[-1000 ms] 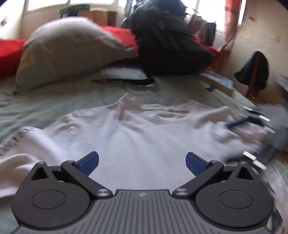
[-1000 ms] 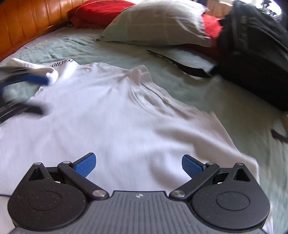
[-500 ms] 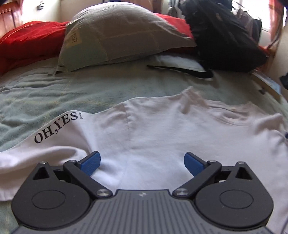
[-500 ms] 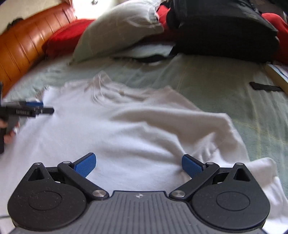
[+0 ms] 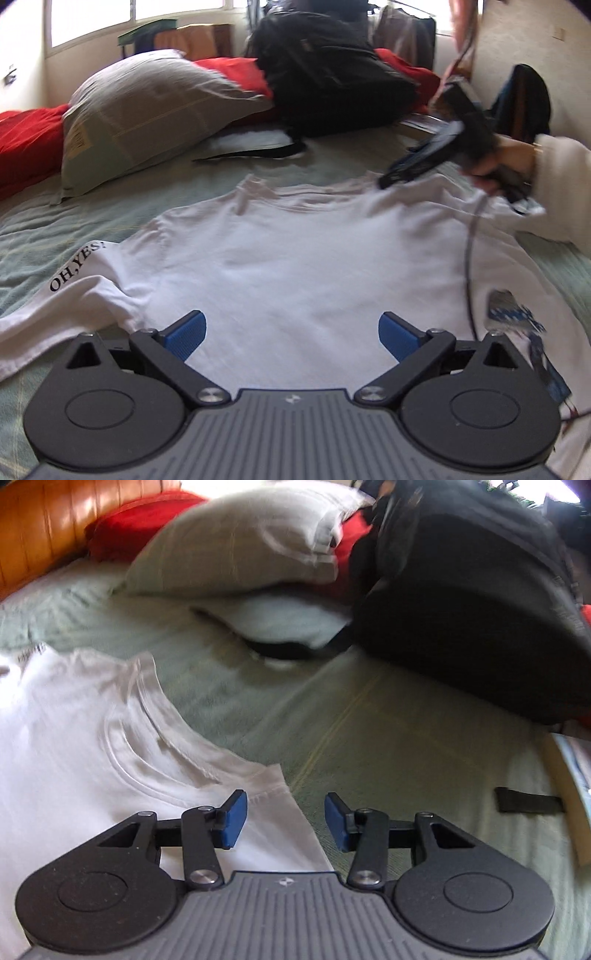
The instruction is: Fold clothes
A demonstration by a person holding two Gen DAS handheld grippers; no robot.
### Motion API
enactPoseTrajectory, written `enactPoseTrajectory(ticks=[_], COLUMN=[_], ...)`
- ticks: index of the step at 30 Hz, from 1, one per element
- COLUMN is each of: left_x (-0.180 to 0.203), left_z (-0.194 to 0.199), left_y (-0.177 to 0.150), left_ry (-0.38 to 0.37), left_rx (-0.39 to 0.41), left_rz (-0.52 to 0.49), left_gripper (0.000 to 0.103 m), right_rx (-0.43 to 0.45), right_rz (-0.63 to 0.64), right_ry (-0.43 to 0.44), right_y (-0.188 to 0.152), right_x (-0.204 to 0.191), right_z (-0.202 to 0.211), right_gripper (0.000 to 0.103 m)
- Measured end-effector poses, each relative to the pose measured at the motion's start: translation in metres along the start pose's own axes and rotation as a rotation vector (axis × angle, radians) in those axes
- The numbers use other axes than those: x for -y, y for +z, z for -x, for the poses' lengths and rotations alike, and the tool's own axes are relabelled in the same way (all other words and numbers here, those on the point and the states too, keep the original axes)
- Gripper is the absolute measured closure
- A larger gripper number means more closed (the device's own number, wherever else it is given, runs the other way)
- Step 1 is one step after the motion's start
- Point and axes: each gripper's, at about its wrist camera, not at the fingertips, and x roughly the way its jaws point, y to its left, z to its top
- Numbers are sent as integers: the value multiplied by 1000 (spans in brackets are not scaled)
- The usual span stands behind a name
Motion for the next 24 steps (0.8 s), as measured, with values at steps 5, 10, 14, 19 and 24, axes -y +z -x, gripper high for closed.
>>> enactPoseTrajectory(ticks=[5, 10, 14, 19, 24], left_x=[5, 5, 5, -2, -16], left_z=[6, 10, 12, 5, -18], left_y=[-8, -10, -12, -11, -3], left_ry=[21, 13, 11, 8, -19], left_rx=[-10, 6, 5, 0, 6], left_rz=[-10, 15, 16, 11, 62], left_gripper=[3, 3, 3, 3, 3], right_rx=[8, 36, 49, 102, 52], right_rz=[74, 54, 25, -110, -136], right_ry=[10, -4, -37, -19, 121], right_y=[-1, 17, 21, 11, -16], right_x=[-11, -13, -11, -5, -26], right_z=[-8, -17, -21, 23, 37], right_gripper=[95, 95, 94, 73, 59])
